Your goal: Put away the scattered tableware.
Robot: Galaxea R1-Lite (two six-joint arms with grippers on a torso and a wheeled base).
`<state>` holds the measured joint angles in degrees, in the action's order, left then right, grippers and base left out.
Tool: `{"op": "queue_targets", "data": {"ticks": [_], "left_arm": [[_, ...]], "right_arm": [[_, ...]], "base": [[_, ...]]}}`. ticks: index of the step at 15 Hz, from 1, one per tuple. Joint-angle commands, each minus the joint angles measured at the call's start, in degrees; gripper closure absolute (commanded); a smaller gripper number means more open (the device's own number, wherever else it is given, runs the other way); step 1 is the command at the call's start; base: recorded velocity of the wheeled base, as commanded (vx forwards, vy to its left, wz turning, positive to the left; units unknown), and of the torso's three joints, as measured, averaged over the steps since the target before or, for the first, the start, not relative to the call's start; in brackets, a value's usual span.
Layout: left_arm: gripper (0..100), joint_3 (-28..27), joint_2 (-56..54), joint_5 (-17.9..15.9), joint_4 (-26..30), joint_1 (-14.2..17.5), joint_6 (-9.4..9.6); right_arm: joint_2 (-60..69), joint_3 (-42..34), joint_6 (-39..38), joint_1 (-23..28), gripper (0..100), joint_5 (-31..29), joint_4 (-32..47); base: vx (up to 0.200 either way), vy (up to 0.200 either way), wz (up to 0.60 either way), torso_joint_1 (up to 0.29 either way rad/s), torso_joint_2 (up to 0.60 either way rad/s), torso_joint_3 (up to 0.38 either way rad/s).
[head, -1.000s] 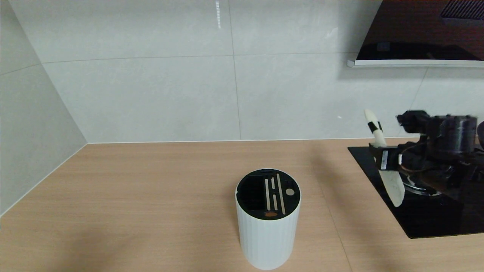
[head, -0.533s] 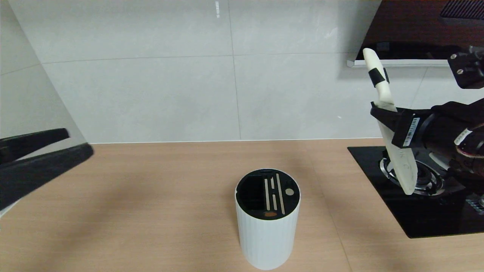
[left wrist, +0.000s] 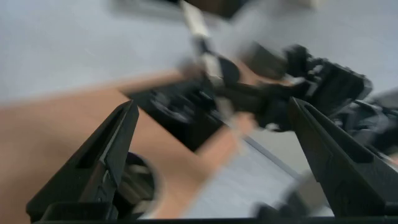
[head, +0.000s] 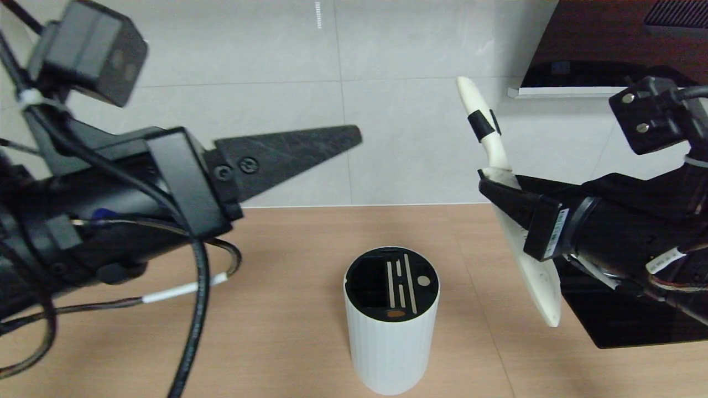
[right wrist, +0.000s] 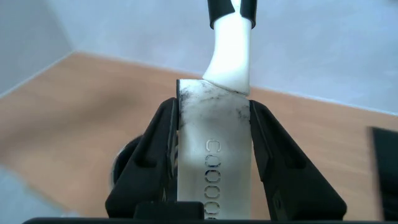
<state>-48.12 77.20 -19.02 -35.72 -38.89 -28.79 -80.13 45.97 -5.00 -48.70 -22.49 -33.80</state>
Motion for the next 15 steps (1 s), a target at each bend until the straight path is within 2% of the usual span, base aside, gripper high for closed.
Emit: {"op": "queue_targets", "data": {"ticks": [1, 2, 6, 7, 9, 13, 15], "left_arm": [[0, 0.48, 6.56, 0.12, -0.58, -1.45, -1.00], [0, 0.48, 7.44, -0.05, -0.58, -1.63, -2.23], [0, 0.39, 10.86, 0.38, -2.34, -2.60, -3.11], [0, 0.57, 12.71, 1.35, -6.21, -2.60, -3.64], [0, 0.66, 14.47, 3.11, -8.49, -2.60, -3.81], [0, 0.57, 16.40, 3.64, -10.42, -2.60, -3.81], [0, 0.74, 16.49, 5.39, -12.09, -2.68, -3.73]], "right_arm": [[-8.03, -1.23, -2.30, -2.54, 100, -0.27, -6.89], [-10.22, -2.46, -2.12, -3.59, 100, -0.98, -12.07], [-9.96, -3.52, -2.03, -6.23, 100, -1.50, -13.48], [-10.05, -3.96, -2.03, -7.37, 100, -1.59, -13.39], [-10.05, -5.01, -2.03, -8.52, 100, -1.50, -13.48], [-9.52, -6.42, -1.95, -10.54, 100, -1.41, -13.92], [-9.52, -9.23, 0.69, -10.89, 100, -1.06, -17.17]], "base": [[0.000, 0.000, 0.00, 0.000, 0.00, 0.000], [0.000, 0.000, 0.00, 0.000, 0.00, 0.000], [0.000, 0.000, 0.00, 0.000, 0.00, 0.000], [0.000, 0.000, 0.00, 0.000, 0.00, 0.000], [0.000, 0.000, 0.00, 0.000, 0.00, 0.000], [0.000, 0.000, 0.00, 0.000, 0.00, 0.000], [0.000, 0.000, 0.00, 0.000, 0.00, 0.000]]}}
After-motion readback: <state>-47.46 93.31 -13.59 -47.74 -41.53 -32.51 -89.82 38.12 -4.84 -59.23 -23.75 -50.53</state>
